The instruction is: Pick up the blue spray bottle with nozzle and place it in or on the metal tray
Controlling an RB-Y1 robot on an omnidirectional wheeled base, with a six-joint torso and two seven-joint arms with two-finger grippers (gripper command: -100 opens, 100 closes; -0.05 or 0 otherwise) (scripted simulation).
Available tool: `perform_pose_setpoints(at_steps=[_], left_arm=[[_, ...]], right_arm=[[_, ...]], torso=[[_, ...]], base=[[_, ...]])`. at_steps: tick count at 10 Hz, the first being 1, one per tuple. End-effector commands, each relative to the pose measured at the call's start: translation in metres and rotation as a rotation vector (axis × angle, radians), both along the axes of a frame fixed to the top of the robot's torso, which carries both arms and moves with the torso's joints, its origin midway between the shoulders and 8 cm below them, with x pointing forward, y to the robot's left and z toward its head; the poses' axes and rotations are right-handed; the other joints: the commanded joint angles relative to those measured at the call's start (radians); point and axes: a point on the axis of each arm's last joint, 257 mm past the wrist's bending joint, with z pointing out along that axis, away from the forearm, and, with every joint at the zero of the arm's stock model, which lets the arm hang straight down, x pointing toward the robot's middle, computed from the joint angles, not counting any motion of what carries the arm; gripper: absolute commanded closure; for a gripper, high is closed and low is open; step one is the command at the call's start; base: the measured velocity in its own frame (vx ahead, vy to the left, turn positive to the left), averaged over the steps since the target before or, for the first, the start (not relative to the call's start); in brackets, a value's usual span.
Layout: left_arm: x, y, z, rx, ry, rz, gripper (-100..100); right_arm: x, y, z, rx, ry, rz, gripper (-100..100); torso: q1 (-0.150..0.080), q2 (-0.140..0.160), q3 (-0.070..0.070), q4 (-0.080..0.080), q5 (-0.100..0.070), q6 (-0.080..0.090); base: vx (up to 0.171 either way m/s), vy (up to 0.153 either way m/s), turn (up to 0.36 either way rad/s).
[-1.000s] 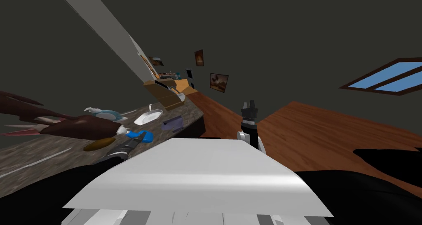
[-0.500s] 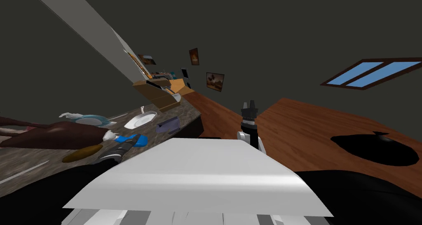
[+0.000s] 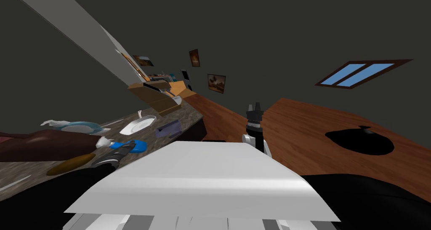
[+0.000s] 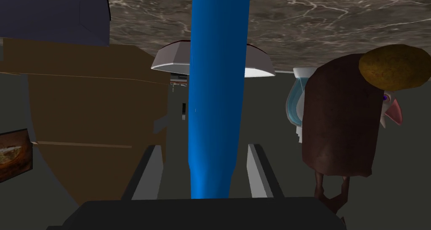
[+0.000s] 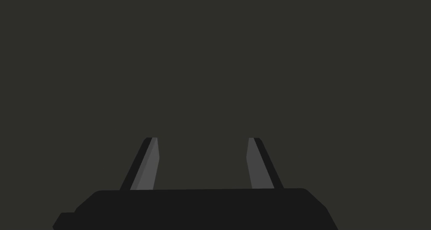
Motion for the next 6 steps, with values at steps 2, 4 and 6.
perform_pose_setpoints(at_steps=[2,4,6], left_arm=[[-0.001,0.000,0.000,0.002,0.002,0.001,100],[-0.001,0.000,0.000,0.002,0.002,0.001,100],[0.008,-0.014,0.000,-0.001,0.004,-0.027,100]], right_arm=[[0.000,0.000,0.000,0.000,0.000,0.000,0],[0.000,0.000,0.000,0.000,0.000,0.000,0],[0.000,0.000,0.000,0.000,0.000,0.000,0]], torso=[[0.000,-0.001,0.000,0.000,0.001,0.000],[0.001,0.000,0.000,0.000,0.001,0.000],[0.001,0.000,0.000,0.000,0.001,0.000]], base=[[0.000,0.000,0.000],[0.000,0.000,0.000],[0.013,0.020,0.118]])
